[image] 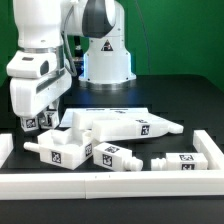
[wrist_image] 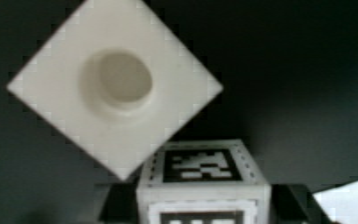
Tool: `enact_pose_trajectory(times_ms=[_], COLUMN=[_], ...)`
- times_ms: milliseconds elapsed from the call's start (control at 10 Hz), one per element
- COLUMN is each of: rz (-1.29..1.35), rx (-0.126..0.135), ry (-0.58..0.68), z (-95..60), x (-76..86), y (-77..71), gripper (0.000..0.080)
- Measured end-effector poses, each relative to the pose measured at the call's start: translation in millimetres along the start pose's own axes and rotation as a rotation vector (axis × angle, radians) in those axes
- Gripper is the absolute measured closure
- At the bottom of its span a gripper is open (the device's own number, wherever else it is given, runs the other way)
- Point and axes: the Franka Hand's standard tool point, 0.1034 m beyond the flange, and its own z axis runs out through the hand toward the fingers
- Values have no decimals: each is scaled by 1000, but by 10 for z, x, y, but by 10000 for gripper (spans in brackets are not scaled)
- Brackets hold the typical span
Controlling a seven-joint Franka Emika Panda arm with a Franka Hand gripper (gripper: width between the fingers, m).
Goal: Assemble chair
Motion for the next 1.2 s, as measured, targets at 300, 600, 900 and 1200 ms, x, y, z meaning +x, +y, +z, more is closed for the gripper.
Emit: enact_pose_trajectory(times_ms=[300, 600, 900, 1200], rz=[24, 75, 226, 256], rx=[13, 55, 57, 37], ry=[-1, -11, -41, -53], z=[-83, -512, -876, -896], x=[71, 262, 781, 1055], y=[-1, 70, 357, 519], gripper=[306, 160, 152, 151])
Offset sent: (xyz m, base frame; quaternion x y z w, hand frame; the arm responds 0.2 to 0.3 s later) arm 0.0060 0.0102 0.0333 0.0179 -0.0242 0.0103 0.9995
